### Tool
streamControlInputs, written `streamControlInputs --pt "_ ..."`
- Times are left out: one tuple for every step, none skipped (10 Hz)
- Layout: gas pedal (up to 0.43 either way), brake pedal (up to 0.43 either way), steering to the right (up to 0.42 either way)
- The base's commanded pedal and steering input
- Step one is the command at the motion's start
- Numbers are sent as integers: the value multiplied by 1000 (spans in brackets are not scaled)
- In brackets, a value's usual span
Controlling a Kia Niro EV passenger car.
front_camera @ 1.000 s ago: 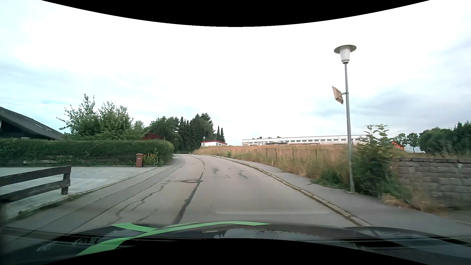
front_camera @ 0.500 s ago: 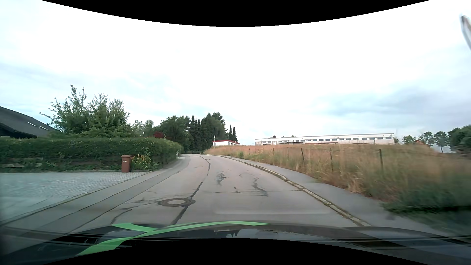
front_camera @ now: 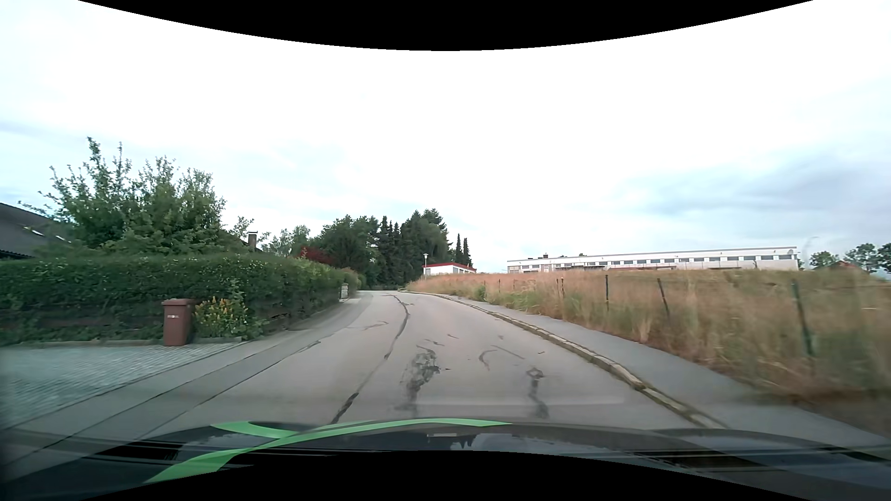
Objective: Follow the waypoints while adhering to traffic rules and regulations
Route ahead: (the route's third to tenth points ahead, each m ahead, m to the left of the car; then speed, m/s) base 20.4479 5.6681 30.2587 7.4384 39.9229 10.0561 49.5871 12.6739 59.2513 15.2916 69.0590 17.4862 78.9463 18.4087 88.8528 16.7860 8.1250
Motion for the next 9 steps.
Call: streamControlInputs --pt "339 0 -67" --pt "339 0 -66" --pt "339 0 -60" --pt "339 0 -54" --pt "339 0 -45" --pt "339 0 -40" --pt "339 0 -39" --pt "339 0 -38" --pt "339 0 -37"
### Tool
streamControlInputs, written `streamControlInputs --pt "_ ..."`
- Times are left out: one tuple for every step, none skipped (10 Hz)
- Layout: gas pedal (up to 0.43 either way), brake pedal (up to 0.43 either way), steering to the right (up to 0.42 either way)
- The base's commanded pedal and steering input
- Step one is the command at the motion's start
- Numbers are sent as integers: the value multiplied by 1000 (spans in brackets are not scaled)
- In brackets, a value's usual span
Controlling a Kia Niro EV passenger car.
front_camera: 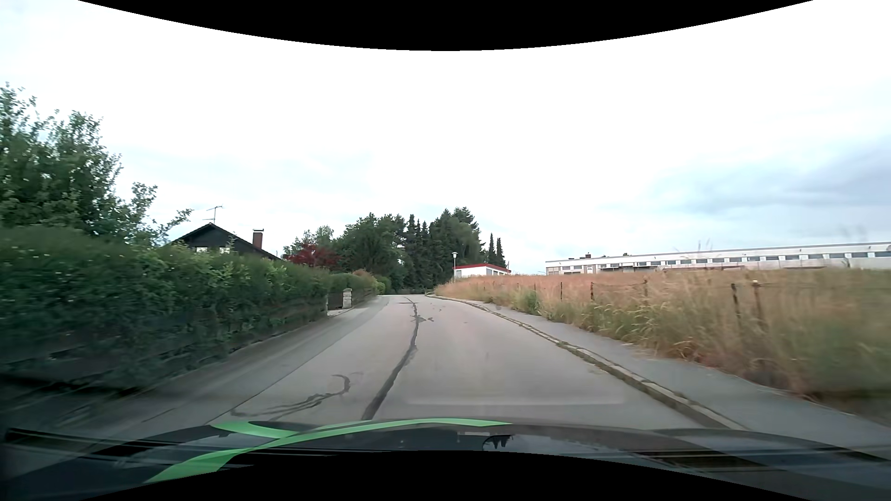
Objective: Follow the waypoints while adhering to traffic rules and regulations
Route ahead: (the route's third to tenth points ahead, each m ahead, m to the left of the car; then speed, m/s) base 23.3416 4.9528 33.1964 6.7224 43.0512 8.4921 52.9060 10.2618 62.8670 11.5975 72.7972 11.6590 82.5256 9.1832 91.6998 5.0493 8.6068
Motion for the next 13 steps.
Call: streamControlInputs --pt "339 0 -36" --pt "339 0 -36" --pt "339 0 -36" --pt "339 0 -36" --pt "339 0 -35" --pt "339 0 -32" --pt "339 0 -32" --pt "339 0 -32" --pt "339 0 -33" --pt "339 0 -33" --pt "339 0 -33" --pt "339 0 -33" --pt "339 0 -33"
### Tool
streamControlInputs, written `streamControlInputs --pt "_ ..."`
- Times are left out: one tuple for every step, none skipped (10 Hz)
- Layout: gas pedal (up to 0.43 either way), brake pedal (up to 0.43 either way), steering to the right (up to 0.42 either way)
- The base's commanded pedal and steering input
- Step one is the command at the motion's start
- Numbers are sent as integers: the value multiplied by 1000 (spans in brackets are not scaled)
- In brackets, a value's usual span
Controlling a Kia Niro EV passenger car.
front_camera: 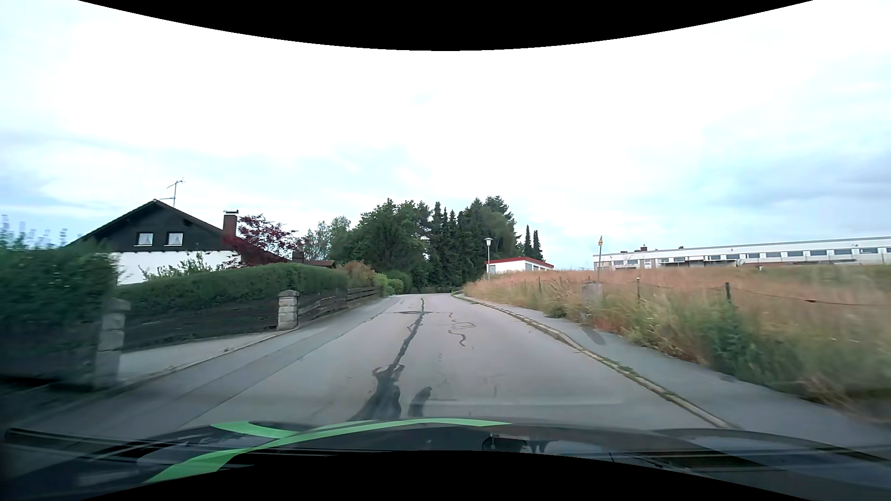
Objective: Follow the waypoints while adhering to traffic rules and regulations
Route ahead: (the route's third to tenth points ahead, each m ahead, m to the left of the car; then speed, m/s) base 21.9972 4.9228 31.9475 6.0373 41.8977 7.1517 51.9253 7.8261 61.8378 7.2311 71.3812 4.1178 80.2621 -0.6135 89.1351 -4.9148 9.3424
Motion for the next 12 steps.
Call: streamControlInputs --pt "339 0 -33" --pt "319 0 -33" --pt "299 0 -33" --pt "287 0 -33" --pt "287 0 -33" --pt "287 0 -33" --pt "287 0 -32" --pt "287 0 -30" --pt "287 0 -28" --pt "287 0 -22" --pt "287 0 -15" --pt "287 0 -9"
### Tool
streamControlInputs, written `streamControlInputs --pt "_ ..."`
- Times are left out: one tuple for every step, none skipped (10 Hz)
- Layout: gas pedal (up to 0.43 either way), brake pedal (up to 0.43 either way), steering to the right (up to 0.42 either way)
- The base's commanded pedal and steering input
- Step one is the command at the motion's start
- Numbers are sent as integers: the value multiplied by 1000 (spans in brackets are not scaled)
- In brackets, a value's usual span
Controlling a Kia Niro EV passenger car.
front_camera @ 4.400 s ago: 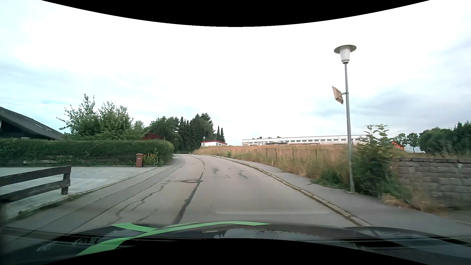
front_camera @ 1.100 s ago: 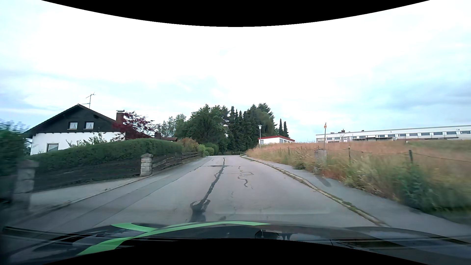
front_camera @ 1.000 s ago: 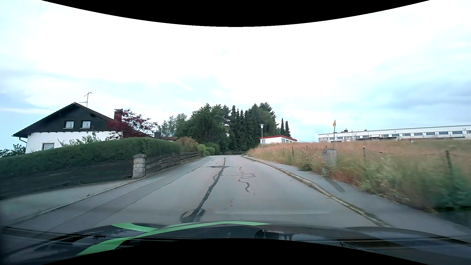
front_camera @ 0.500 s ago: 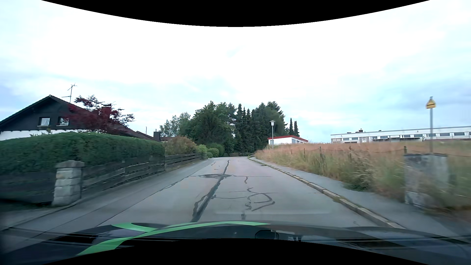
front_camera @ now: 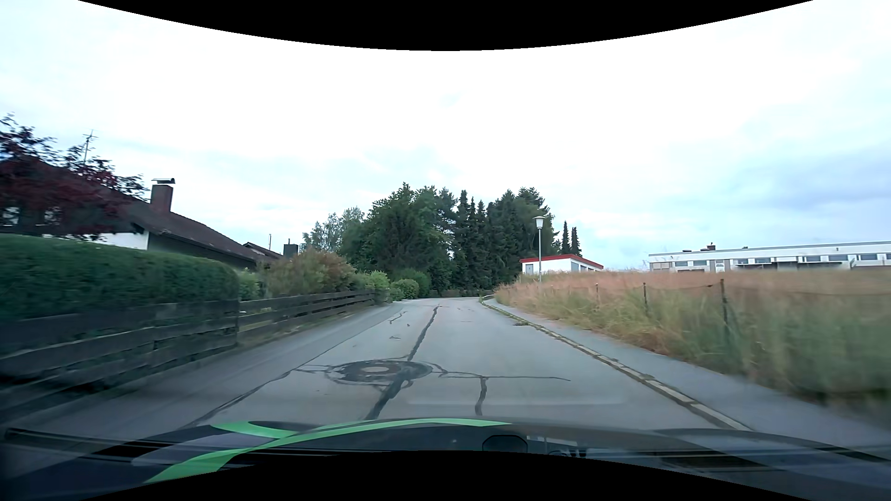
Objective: Follow the waypoints while adhering to traffic rules and regulations
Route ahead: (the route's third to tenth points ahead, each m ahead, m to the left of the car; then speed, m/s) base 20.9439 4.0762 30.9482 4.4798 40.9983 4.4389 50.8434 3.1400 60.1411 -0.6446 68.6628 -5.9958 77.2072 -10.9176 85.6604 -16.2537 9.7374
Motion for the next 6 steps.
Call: streamControlInputs --pt "287 0 -8" --pt "287 0 -8" --pt "260 0 -8" --pt "248 0 -8" --pt "248 0 -8" --pt "248 0 -8"
